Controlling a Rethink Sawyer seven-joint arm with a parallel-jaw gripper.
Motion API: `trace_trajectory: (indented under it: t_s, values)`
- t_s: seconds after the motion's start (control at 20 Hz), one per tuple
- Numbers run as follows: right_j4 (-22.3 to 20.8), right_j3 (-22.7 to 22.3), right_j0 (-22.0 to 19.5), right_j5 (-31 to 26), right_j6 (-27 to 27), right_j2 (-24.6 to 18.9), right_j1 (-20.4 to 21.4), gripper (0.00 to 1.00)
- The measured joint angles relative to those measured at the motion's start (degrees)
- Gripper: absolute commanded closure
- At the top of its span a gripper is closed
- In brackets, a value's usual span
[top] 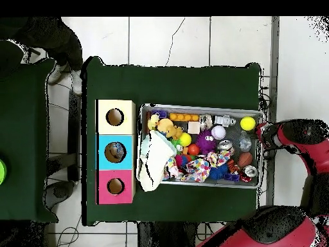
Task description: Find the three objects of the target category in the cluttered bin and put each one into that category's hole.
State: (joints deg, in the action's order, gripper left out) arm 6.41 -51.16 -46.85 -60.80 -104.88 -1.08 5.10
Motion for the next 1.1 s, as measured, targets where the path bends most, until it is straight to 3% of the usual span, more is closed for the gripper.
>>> trace_trajectory:
  t_s: [1.1]
  values:
    - [-0.2, 0.0, -0.4, 0.0, 0.0, -0.8, 0.0, 1.0]
